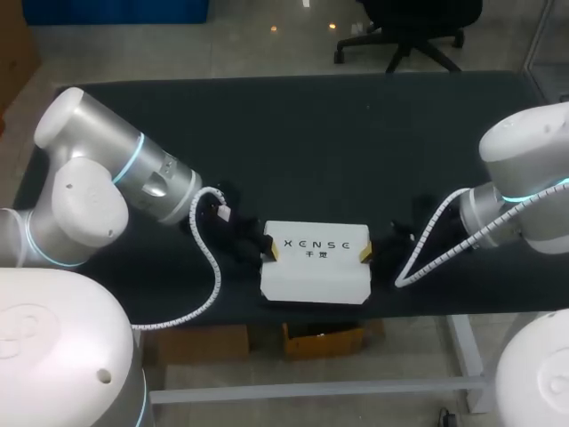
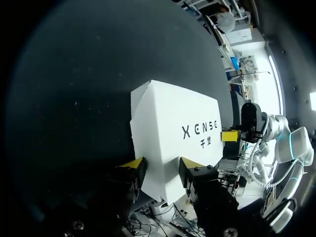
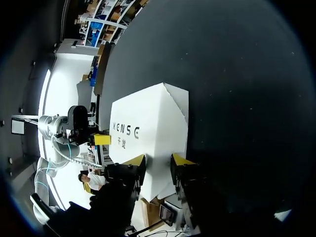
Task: Assemble the packaging by folding the flat box into shape, placing the metal phone stand inside, and closing the box properly
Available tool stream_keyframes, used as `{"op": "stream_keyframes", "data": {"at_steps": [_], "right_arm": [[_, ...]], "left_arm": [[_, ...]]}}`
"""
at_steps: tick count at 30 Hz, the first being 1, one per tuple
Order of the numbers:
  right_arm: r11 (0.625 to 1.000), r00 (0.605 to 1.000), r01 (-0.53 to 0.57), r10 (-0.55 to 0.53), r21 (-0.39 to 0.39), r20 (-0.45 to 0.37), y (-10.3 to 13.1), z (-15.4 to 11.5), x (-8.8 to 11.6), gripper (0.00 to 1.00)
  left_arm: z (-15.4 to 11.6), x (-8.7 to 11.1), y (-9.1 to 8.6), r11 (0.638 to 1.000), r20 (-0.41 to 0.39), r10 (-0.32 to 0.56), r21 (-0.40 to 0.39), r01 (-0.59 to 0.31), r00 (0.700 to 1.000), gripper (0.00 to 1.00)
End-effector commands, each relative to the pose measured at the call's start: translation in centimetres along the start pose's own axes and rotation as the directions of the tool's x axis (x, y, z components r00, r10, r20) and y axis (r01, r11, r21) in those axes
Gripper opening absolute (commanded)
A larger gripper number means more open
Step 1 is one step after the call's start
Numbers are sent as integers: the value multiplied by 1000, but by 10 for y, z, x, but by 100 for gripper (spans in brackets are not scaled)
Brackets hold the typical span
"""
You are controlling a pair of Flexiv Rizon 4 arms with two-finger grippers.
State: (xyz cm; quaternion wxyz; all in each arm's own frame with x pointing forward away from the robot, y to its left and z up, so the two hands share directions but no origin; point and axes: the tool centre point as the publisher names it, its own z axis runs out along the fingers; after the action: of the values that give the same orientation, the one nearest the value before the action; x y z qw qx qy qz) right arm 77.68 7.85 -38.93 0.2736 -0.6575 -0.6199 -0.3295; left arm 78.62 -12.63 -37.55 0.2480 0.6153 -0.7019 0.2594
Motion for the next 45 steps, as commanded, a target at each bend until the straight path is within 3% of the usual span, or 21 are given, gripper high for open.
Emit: {"op": "stream_keyframes", "data": {"at_steps": [1,27,45], "right_arm": [[1000,1000,-18,18,13,18,5,4,3,29],[997,997,-65,64,32,36,17,-4,11,30],[995,996,-84,83,59,30,18,-7,16,30]], "left_arm": [[3,4,1,1000,5,-1,-2,1,1000,45],[-4,17,-2,997,34,-53,-49,54,998,43],[-10,12,-3,993,25,-93,-76,95,995,43]]}}
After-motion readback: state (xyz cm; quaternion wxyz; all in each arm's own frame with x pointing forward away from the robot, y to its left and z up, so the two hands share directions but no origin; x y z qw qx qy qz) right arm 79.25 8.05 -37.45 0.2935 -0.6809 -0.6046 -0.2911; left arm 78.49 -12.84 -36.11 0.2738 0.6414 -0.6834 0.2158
